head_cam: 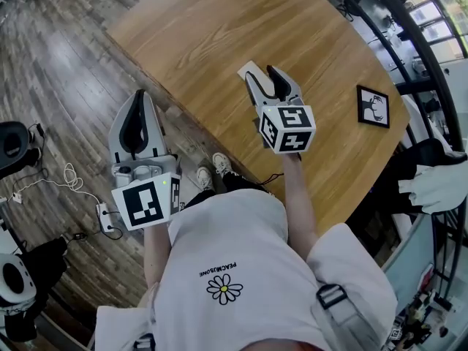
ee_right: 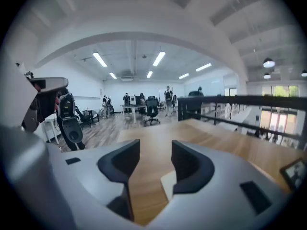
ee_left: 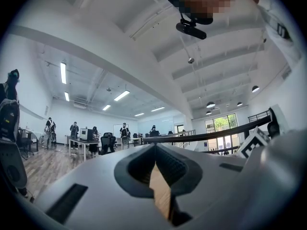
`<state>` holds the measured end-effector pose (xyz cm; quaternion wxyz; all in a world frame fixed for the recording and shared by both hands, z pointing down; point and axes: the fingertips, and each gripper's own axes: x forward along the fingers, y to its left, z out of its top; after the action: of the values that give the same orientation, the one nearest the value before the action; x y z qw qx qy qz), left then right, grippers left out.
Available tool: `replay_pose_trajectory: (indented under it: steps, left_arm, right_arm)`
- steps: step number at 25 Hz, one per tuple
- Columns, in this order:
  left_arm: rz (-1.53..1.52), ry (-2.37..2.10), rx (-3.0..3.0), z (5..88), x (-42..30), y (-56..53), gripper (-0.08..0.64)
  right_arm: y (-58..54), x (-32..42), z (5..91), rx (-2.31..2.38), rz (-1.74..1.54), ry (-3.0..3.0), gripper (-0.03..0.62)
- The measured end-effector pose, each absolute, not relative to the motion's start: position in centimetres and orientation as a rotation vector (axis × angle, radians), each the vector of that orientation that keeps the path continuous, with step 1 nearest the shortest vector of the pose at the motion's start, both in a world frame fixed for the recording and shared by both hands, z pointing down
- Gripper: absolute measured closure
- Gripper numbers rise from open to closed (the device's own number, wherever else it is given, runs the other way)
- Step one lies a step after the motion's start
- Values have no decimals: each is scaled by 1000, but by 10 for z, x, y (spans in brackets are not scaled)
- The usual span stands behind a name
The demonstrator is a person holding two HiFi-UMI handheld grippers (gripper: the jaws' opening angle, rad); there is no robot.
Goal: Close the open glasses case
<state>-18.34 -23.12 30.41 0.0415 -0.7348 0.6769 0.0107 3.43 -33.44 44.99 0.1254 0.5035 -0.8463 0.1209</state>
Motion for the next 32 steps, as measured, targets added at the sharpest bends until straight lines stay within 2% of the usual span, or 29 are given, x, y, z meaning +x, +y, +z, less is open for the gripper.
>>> replay_pose_trajectory:
  steps: [3, 7, 12, 19, 32]
  left_arm:
    - [43, 2076, -2237, 302, -183, -228, 541]
    - [58, 2076, -2226, 300, -183, -225, 541]
    - [72, 2082, -2201, 295, -186, -220, 541]
    - [72, 2101, -2190, 298, -194, -214, 541]
    - [87, 2141, -2181, 303, -204, -211, 541]
  right_arm:
    - [-319, 20, 385, 1502, 75, -2551, 400]
    - [-290, -3, 348, 1445, -79, -2634, 422]
    - [-266, -21, 324, 1440, -196, -2706, 583]
    - [-248, -53, 329, 1355, -236, -2722, 583]
    - [-245, -67, 329, 1284, -300, -2704, 584]
